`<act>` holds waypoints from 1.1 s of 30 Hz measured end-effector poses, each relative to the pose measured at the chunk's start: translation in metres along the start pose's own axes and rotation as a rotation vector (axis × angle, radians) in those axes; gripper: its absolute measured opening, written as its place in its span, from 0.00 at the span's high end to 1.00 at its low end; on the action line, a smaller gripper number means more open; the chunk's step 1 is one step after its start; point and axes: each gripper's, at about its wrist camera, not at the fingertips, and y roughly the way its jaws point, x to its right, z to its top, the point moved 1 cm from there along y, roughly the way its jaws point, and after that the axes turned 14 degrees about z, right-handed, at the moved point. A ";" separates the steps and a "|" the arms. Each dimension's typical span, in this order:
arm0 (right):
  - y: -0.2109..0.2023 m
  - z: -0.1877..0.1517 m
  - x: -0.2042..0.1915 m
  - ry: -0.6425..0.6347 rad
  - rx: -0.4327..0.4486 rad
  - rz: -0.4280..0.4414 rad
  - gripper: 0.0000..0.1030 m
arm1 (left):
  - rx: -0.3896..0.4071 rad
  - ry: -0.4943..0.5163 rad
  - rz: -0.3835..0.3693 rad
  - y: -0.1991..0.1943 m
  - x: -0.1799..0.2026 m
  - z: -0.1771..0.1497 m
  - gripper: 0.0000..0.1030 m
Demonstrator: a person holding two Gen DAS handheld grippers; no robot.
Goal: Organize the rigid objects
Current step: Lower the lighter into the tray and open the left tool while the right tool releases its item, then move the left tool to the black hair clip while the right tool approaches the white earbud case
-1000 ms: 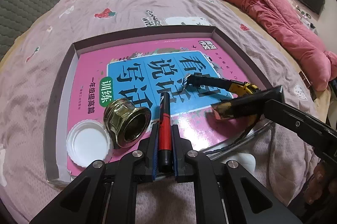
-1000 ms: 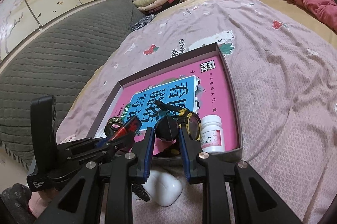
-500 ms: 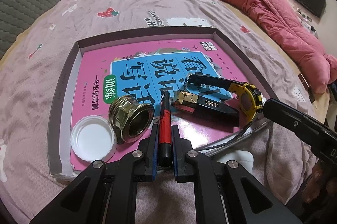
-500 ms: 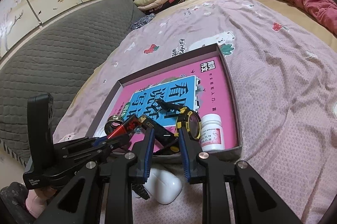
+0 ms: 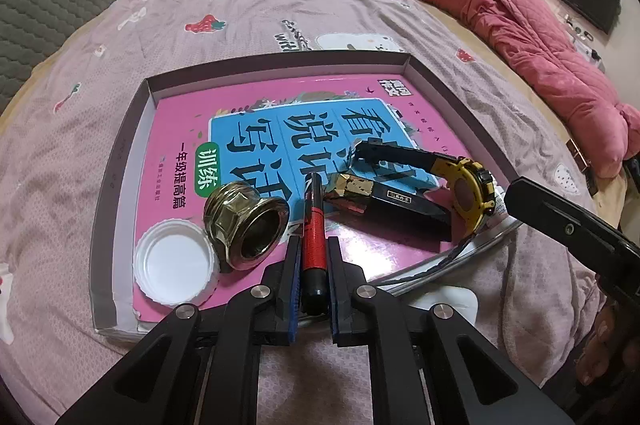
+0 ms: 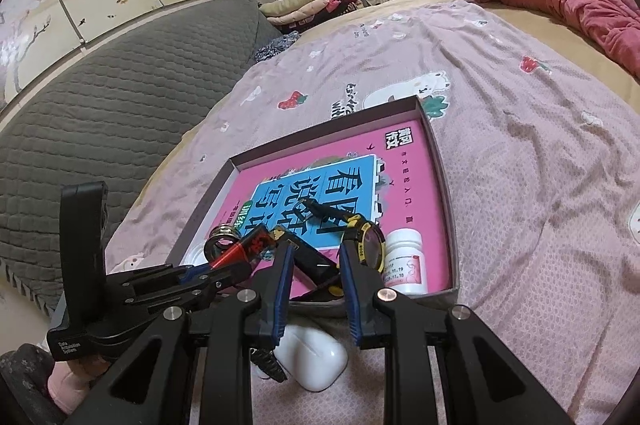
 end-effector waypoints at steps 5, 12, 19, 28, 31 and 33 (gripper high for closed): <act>-0.003 0.001 0.000 -0.002 0.008 -0.012 0.76 | -0.006 -0.016 -0.022 -0.003 -0.001 0.002 0.80; -0.009 0.003 -0.002 -0.019 0.021 -0.036 0.76 | -0.001 -0.036 -0.039 -0.015 -0.005 0.003 0.71; -0.021 0.005 -0.014 -0.078 0.012 -0.028 0.64 | 0.035 -0.060 -0.039 -0.039 -0.010 0.000 0.57; -0.037 -0.013 -0.046 -0.258 -0.074 -0.061 0.63 | 0.043 -0.054 -0.045 -0.073 -0.015 -0.020 0.56; -0.037 -0.023 -0.049 -0.284 -0.125 -0.078 0.63 | 0.028 -0.045 -0.048 -0.079 -0.013 -0.030 0.56; -0.036 -0.031 -0.050 -0.307 -0.166 -0.079 0.63 | 0.016 -0.037 -0.058 -0.081 -0.010 -0.037 0.56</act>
